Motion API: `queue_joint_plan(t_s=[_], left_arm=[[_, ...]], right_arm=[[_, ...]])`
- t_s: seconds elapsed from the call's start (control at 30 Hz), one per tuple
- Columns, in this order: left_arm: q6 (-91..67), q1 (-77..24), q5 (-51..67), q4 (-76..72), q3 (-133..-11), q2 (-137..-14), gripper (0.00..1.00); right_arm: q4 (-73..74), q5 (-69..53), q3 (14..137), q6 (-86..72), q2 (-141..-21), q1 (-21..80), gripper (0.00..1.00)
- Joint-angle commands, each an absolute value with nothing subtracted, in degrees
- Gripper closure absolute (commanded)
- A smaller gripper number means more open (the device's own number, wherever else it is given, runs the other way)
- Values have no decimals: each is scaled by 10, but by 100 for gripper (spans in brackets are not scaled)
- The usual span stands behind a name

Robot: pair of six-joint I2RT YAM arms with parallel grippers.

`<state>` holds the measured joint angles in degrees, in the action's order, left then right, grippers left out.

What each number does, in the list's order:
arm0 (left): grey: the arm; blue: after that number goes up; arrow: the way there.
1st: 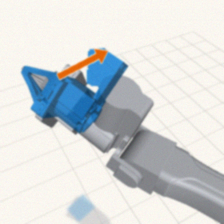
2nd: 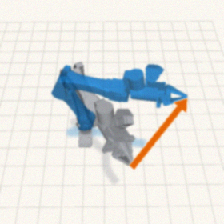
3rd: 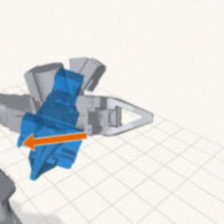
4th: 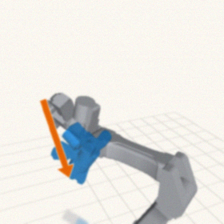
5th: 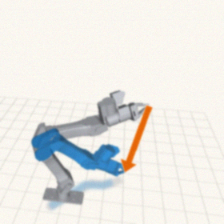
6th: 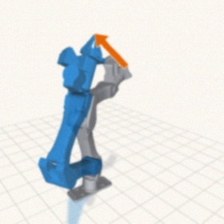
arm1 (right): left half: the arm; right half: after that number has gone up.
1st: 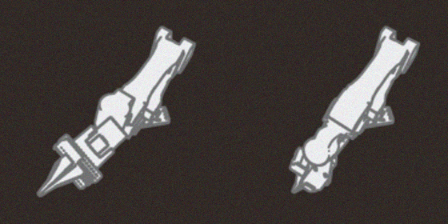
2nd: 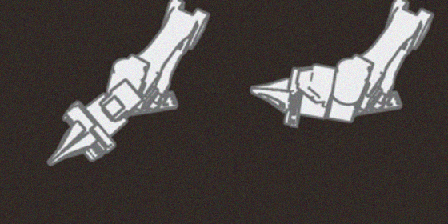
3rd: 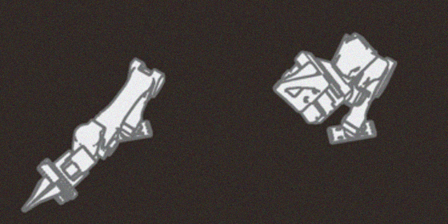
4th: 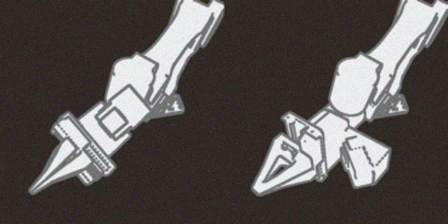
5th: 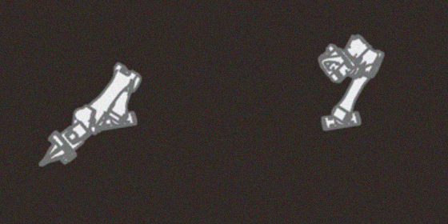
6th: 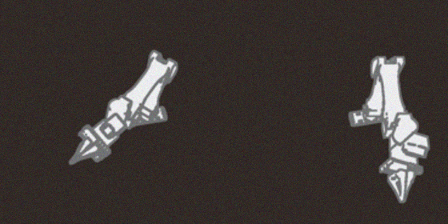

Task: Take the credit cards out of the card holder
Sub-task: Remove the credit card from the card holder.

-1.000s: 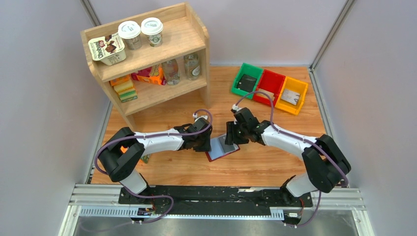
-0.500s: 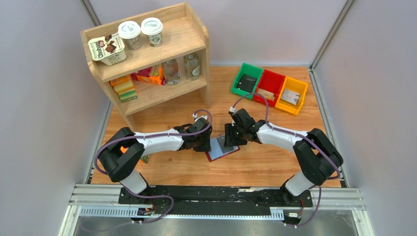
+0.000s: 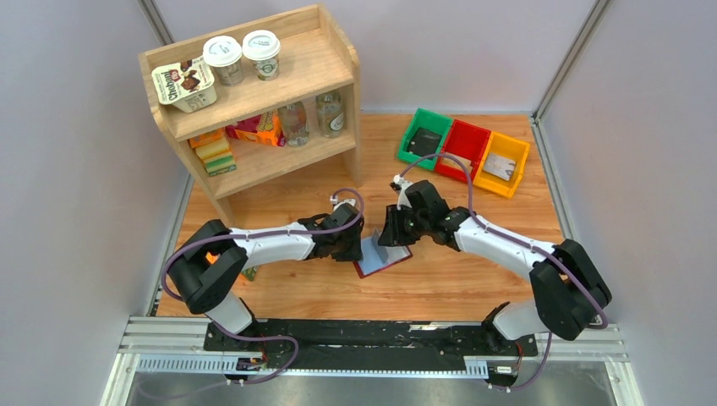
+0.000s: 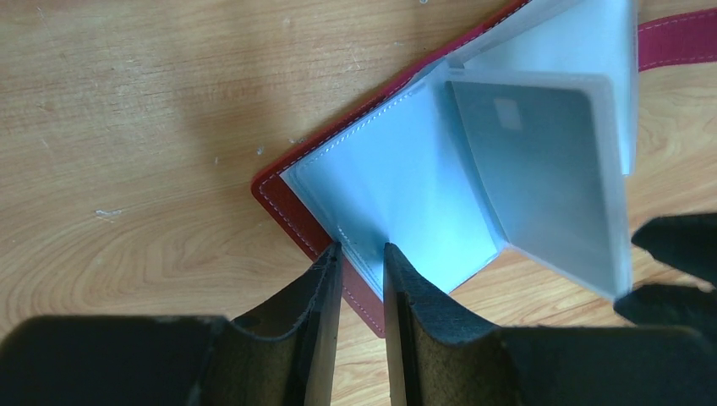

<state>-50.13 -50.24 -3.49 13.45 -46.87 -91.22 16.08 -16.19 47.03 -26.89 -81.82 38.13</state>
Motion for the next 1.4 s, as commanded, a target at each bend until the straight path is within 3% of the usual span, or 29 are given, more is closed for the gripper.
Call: queue_joint_plan(t_s=[0.0,0.37,0.43,0.5,0.6,0.73,1.37], left_arm=[[-521,-512,-36,126,-447,-902,68],[-581,-512,-117,126,-378,-779,66],[-582,-512,-123,127,-375,-767,66],[-578,-511,-120,129,-379,-770,66],[-570,-511,-99,127,-388,-788,66],[-561,-512,-80,115,-408,-804,66],[-555,-512,-54,117,-416,-884,69]], right_arm=[[110,-228,470,-280,-798,386,72],[96,-285,485,-282,-880,408,68],[105,-250,487,-280,-874,410,67],[140,-177,495,-273,-860,410,57],[188,-72,506,-250,-846,410,52],[196,-52,510,-238,-859,409,46],[177,-126,511,-239,-923,408,46]])
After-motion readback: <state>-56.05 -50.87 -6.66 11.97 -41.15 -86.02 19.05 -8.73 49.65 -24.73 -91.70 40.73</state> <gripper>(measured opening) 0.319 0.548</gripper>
